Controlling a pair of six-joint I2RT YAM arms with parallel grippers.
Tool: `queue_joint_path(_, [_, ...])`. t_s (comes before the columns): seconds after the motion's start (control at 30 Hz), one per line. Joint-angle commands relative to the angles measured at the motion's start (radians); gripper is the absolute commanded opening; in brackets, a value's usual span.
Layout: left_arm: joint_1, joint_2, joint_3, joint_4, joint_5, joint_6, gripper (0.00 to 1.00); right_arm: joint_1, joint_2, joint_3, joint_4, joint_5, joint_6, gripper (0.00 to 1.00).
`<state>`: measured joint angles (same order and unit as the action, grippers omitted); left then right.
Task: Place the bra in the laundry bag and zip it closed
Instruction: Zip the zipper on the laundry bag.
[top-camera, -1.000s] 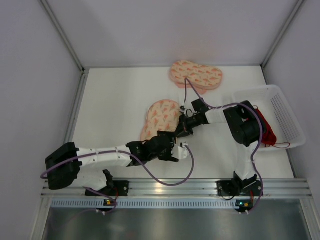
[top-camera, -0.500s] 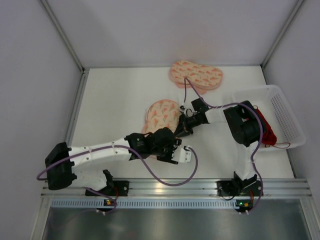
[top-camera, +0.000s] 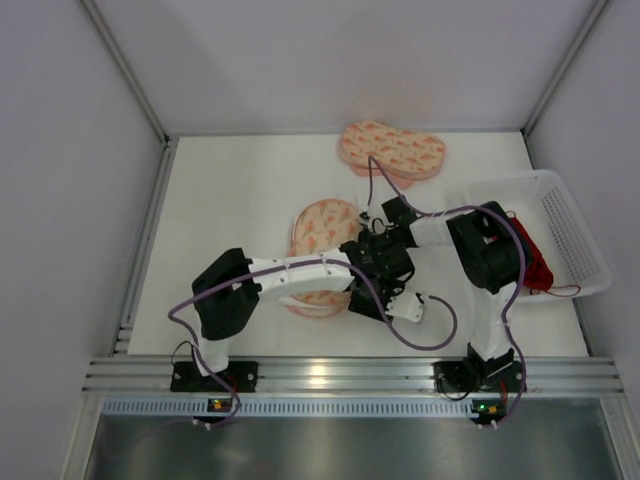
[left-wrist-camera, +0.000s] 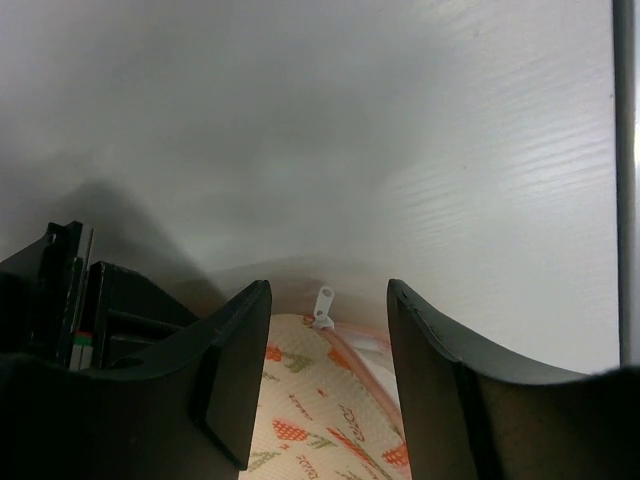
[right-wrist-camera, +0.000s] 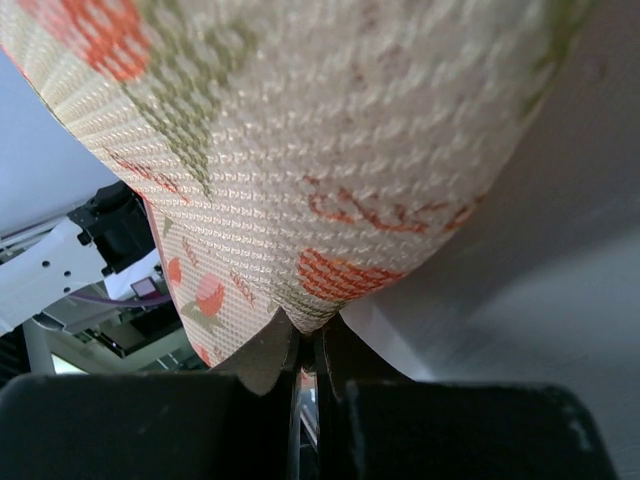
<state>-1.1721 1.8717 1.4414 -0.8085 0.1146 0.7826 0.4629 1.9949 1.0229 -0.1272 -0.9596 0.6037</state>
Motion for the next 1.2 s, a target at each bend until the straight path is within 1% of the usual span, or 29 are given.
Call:
queue_joint_path(0.0, [-0.004,0.05,0.088,-0.098,-0.047,0.015,0.56,0.02,-0.01,0.032,-0.008,0.012,-0.016,0.0])
queue_joint_path(0.23, [-0.006,0.207,0.215,-0.158,-0.102,0.012,0.57,0.026,-0.018,0.029,-0.017,0.022,-0.031,0.0])
queue_joint_path(0.27, [-0.006,0.224,0.229,-0.168,-0.139,0.015,0.57,0.026,-0.018,0.029,-0.02,0.024,-0.032,0.0])
queue_joint_path(0.33, [-0.006,0.263,0.255,-0.202,-0.154,0.021,0.57,0.026,-0.016,0.035,-0.028,0.028,-0.038,0.0])
queue_joint_path(0.8, [-0.004,0.365,0.271,-0.328,-0.254,0.044,0.57,0.037,-0.011,0.043,-0.048,0.042,-0.058,0.0])
queue_joint_path(0.97, [-0.004,0.379,0.271,-0.357,-0.26,0.043,0.57,0.037,-0.013,0.043,-0.052,0.048,-0.065,0.0])
queue_joint_path(1.03, [-0.004,0.383,0.272,-0.374,-0.259,0.04,0.56,0.037,-0.013,0.045,-0.055,0.045,-0.065,0.0])
queue_joint_path(1.13, [-0.004,0.379,0.266,-0.385,-0.247,0.038,0.49,0.037,-0.016,0.048,-0.055,0.042,-0.064,0.0])
queue_joint_path(1.17, [-0.004,0.379,0.264,-0.385,-0.244,0.037,0.42,0.039,-0.015,0.048,-0.055,0.042,-0.065,0.0])
